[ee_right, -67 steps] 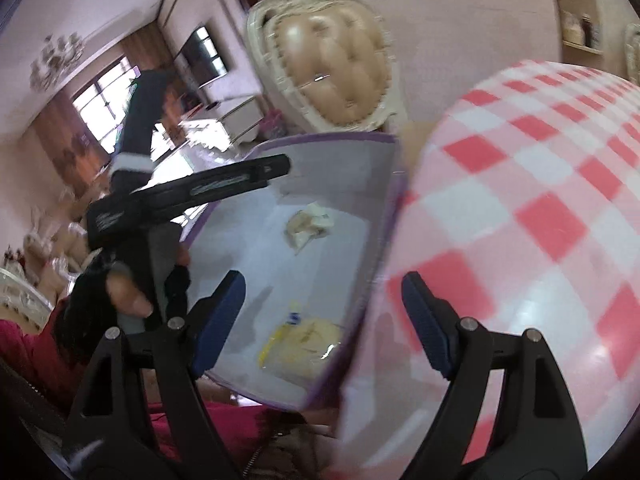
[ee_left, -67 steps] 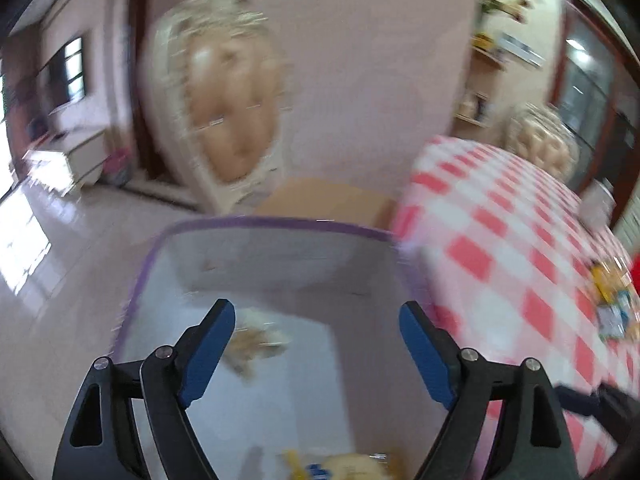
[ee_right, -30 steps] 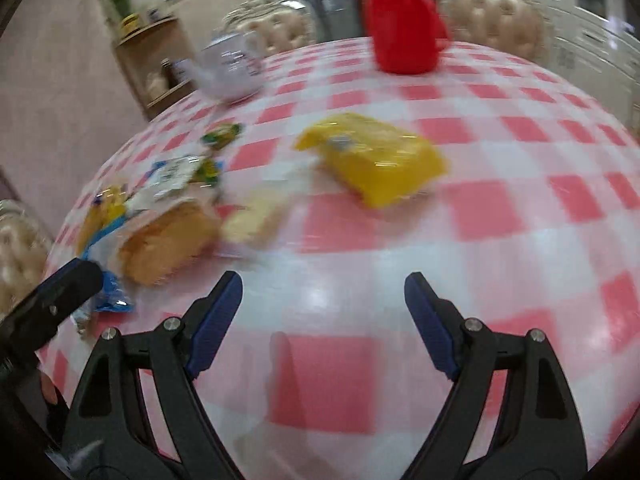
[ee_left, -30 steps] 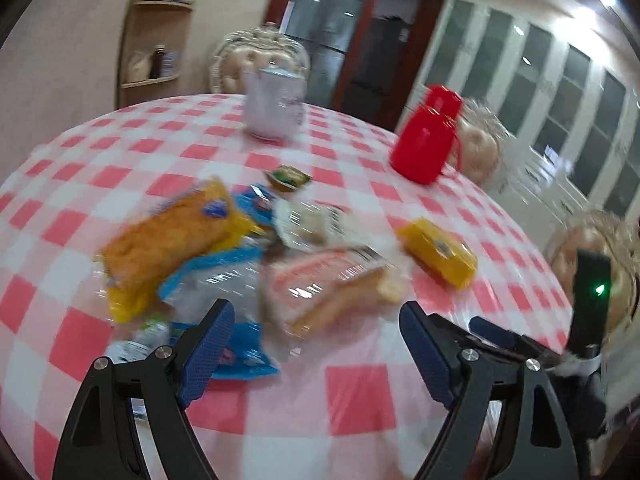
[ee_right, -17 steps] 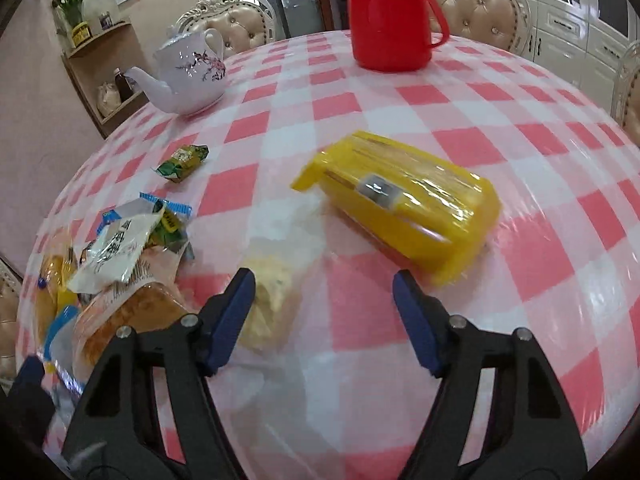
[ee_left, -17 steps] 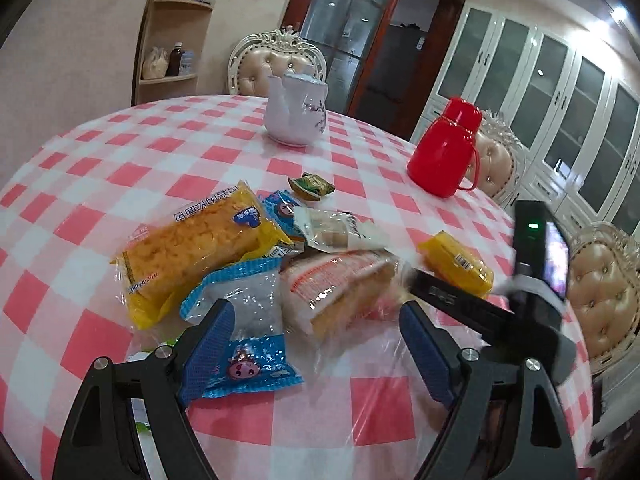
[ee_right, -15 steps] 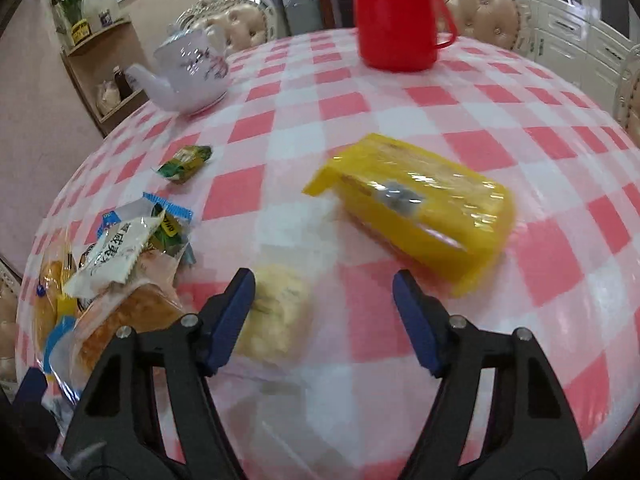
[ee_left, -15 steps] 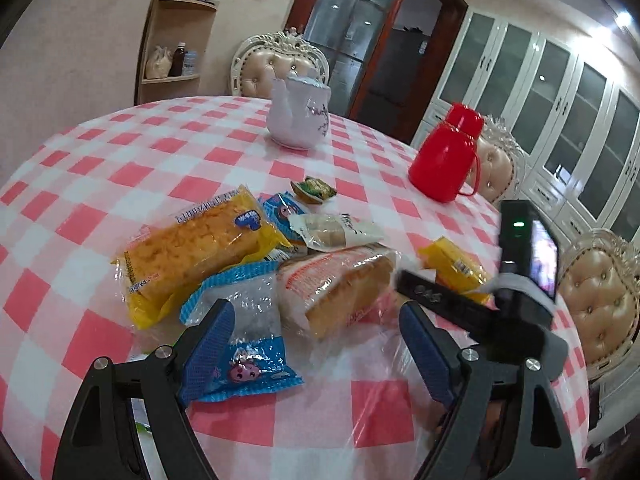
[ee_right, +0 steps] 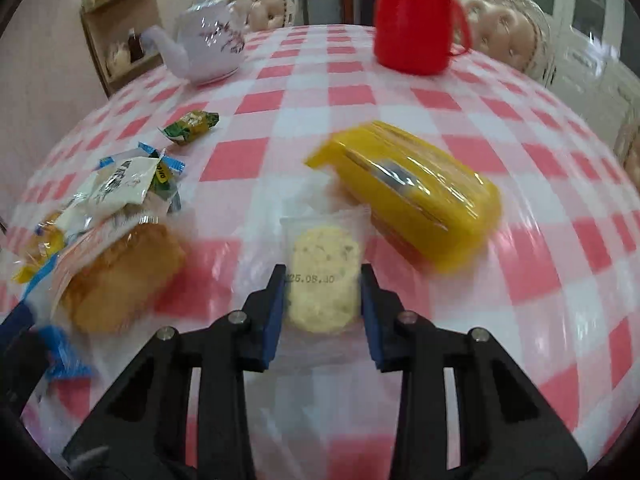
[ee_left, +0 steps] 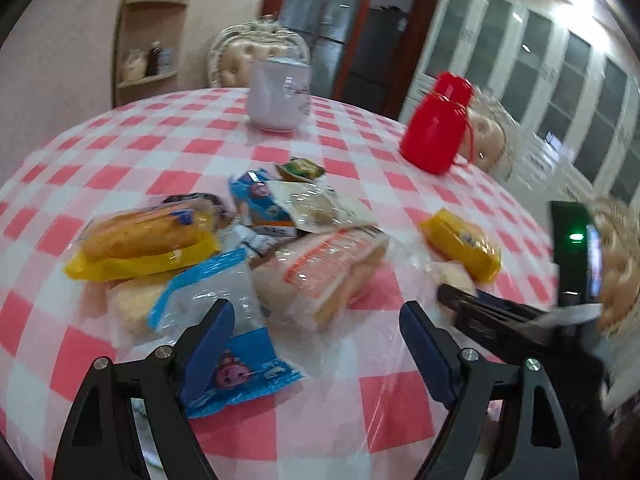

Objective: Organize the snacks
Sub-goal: 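Hold the cake packet in the right gripper while the left grasps the bread loaf packet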

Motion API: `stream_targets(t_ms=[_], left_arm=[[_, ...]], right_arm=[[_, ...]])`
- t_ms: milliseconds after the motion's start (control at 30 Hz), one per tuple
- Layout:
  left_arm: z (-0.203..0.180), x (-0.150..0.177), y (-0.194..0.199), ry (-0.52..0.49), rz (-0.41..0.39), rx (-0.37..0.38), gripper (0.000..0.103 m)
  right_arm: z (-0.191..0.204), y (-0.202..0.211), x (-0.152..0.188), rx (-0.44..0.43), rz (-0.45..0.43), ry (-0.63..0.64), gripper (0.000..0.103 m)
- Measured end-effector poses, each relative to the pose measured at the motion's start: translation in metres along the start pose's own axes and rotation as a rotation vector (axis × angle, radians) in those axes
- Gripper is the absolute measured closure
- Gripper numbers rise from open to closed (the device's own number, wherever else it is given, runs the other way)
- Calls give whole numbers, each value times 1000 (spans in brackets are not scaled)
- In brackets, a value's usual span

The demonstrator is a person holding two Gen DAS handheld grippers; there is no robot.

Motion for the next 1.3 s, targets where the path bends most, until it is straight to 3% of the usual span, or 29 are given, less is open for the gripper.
stream_targets(t_ms=[200,367,500,533,633,800,900,1000,1133,1200,1300], left_arm=[[-14,-14,-17,-213,-17,-80,18],[-22,-8,-46,-243,102,23,17],[-64,-2,-36,-274,105,284,17],[-70,0,-34,-286,106,289,17],[-71,-1,-37,-288,112,232,17],[-54,-15,-54,-75,128,200,16],[-61,-30,-71,-56,122,119,16],[-77,-45,-92,-127,127,49,16],[-83,-53,-105,-192,155,41,16],[-92,-51,-102,-316,197,45,16],[-98,-58,-86,-507,156,1,16]], right_arm=[[-28,32,27,-84,24,-80,64],[-34,57,28,-149,9,-122,64],[-33,80,17,-154,-56,-109,64],[-35,84,14,-155,-67,-111,64],[-44,88,10,-137,-78,-121,64],[-54,85,6,-121,-76,-130,64],[-57,86,6,-129,-75,-138,64],[-61,86,4,-131,-80,-150,64],[-70,84,3,-129,-77,-178,64],[-74,86,1,-135,-79,-195,64],[-80,93,-3,-154,-94,-222,64]])
Point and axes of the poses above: each gripper's, at about its wrist camera, not at the fingertips, and y roughly against the way its jaws point, z to its left, x to its underside, the point moved 7 cm from there along -y, roughly the way its jaws point, and after that the axes turned 10 degrees about -y, right-handed, at the moved point
